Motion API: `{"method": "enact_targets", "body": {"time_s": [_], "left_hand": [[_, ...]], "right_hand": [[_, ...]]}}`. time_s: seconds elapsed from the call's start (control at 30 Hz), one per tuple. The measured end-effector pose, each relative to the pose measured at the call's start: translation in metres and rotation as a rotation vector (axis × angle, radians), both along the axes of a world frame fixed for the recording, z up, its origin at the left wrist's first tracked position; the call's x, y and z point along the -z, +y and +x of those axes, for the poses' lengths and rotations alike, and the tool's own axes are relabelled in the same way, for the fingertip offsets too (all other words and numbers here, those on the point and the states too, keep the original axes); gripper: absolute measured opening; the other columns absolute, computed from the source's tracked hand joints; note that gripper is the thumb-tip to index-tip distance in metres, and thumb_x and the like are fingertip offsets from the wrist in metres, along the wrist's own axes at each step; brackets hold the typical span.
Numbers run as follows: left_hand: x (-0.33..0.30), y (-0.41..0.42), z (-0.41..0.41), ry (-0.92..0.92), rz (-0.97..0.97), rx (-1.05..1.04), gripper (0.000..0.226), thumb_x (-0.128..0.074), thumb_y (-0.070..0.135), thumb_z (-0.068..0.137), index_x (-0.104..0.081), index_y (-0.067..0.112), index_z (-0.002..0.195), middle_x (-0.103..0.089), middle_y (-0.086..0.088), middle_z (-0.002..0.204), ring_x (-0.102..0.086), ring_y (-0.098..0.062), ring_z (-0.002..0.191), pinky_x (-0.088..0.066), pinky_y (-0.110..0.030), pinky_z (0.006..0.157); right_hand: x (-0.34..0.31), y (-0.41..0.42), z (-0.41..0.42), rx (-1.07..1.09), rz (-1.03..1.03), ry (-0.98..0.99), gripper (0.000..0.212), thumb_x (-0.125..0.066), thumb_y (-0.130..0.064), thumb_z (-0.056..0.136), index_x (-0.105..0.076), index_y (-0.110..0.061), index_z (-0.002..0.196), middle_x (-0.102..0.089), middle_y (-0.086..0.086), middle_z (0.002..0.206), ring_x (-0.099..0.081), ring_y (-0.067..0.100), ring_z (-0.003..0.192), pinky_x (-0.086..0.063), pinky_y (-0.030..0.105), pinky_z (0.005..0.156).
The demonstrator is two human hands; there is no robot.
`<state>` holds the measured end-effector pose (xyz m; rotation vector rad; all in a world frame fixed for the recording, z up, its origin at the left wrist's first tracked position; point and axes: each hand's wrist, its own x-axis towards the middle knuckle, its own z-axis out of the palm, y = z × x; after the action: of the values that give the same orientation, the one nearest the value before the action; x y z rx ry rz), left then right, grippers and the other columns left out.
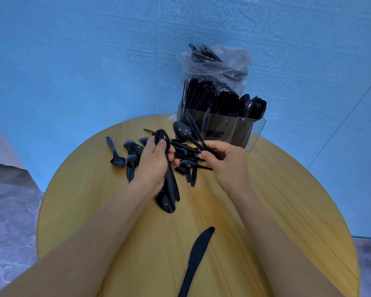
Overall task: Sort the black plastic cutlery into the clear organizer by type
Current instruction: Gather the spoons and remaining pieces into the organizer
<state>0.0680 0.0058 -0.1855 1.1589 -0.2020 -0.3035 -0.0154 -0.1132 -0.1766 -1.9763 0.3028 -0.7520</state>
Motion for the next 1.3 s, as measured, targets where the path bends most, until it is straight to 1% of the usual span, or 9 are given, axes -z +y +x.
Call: {"method": "enact_targets", "body": {"time_s": [0.2, 0.3, 0.4, 0.63, 0.77, 0.87, 1.07, 1.2, 1.3], "left_hand": [[-0.003, -0.001, -0.004, 0.131, -0.183, 0.126, 0.027, -0.032, 0.029, 0.103, -0.048, 0.008, 0.102, -0.047, -0.002, 0.073, -0.048, -0.006, 0.053, -0.047, -0.022, 0.052], [-0.006, -0.002, -0.006, 0.141, -0.259, 0.178, 0.034, -0.03, 0.033, 0.102, -0.044, 0.005, 0.116, -0.058, -0.007, 0.08, -0.061, -0.007, 0.055, -0.052, -0.024, 0.055], [-0.009, 0.0, -0.005, 0.161, -0.302, 0.205, 0.029, -0.032, 0.031, 0.102, -0.046, 0.006, 0.108, -0.064, -0.002, 0.065, -0.064, -0.009, 0.057, -0.055, -0.025, 0.058], [-0.011, 0.0, -0.008, 0.235, -0.37, 0.187, 0.029, -0.029, 0.028, 0.103, -0.045, 0.004, 0.112, -0.056, -0.006, 0.069, -0.063, -0.009, 0.051, -0.054, -0.024, 0.051], [-0.007, 0.0, -0.002, 0.3, -0.348, 0.18, 0.029, -0.033, 0.031, 0.102, -0.046, 0.006, 0.109, -0.048, -0.005, 0.072, -0.055, -0.013, 0.061, -0.055, -0.028, 0.056], [-0.004, 0.001, 0.002, 0.377, -0.375, 0.18, 0.033, -0.034, 0.039, 0.101, -0.049, 0.01, 0.104, -0.042, 0.003, 0.061, -0.041, -0.007, 0.056, -0.047, -0.02, 0.052], [-0.007, 0.004, 0.0, 0.399, -0.388, 0.246, 0.023, -0.042, 0.026, 0.1, -0.051, 0.005, 0.104, -0.038, 0.002, 0.064, -0.037, -0.005, 0.054, -0.039, -0.016, 0.045], [-0.009, 0.006, -0.001, 0.442, -0.368, 0.338, 0.03, -0.037, 0.028, 0.101, -0.052, 0.003, 0.104, -0.041, 0.0, 0.067, -0.038, -0.006, 0.056, -0.041, -0.015, 0.045], [-0.01, 0.006, -0.004, 0.415, -0.254, 0.448, 0.032, -0.036, 0.025, 0.101, -0.052, 0.001, 0.115, -0.047, -0.001, 0.067, -0.046, -0.007, 0.057, -0.049, -0.018, 0.051]], "right_hand": [[0.007, 0.019, 0.004, 0.021, -0.333, -0.011, 0.028, -0.061, -0.001, 0.086, -0.072, -0.013, 0.109, -0.068, -0.003, 0.097, -0.057, 0.001, 0.087, -0.04, 0.002, 0.077], [0.006, 0.023, 0.005, -0.009, -0.372, -0.016, 0.029, -0.06, 0.0, 0.086, -0.071, -0.012, 0.11, -0.067, -0.002, 0.098, -0.052, -0.003, 0.086, -0.038, 0.0, 0.077], [0.006, 0.025, 0.005, -0.056, -0.408, 0.004, 0.029, -0.061, -0.001, 0.087, -0.07, -0.013, 0.112, -0.066, 0.0, 0.098, -0.052, 0.001, 0.088, -0.039, 0.003, 0.078], [0.004, 0.022, 0.001, -0.206, -0.398, 0.127, 0.025, -0.058, -0.012, 0.091, -0.068, -0.014, 0.114, -0.061, -0.002, 0.104, -0.054, 0.007, 0.097, -0.037, 0.004, 0.081], [-0.002, 0.023, -0.001, -0.249, -0.164, 0.135, 0.02, -0.054, -0.009, 0.094, -0.07, -0.02, 0.099, -0.062, -0.005, 0.092, -0.056, 0.001, 0.086, -0.043, 0.007, 0.077], [-0.011, 0.013, -0.003, -0.146, 0.16, 0.098, 0.025, -0.048, -0.008, 0.097, -0.065, -0.021, 0.109, -0.062, -0.004, 0.079, -0.055, 0.0, 0.057, -0.046, 0.013, 0.054], [-0.019, -0.016, -0.012, -0.105, 0.241, 0.1, 0.031, -0.044, -0.004, 0.098, -0.056, -0.022, 0.121, -0.06, -0.003, 0.073, -0.043, 0.004, 0.052, -0.036, 0.017, 0.049], [-0.026, -0.043, -0.027, -0.23, 0.324, 0.065, 0.015, -0.064, -0.002, 0.083, -0.055, -0.008, 0.093, -0.07, 0.007, 0.072, -0.042, 0.006, 0.046, -0.035, 0.015, 0.045], [-0.023, -0.051, -0.033, -0.287, 0.202, 0.151, 0.009, -0.071, -0.012, 0.073, -0.067, -0.007, 0.079, -0.065, 0.005, 0.068, -0.044, 0.005, 0.05, -0.034, 0.015, 0.047]]}}
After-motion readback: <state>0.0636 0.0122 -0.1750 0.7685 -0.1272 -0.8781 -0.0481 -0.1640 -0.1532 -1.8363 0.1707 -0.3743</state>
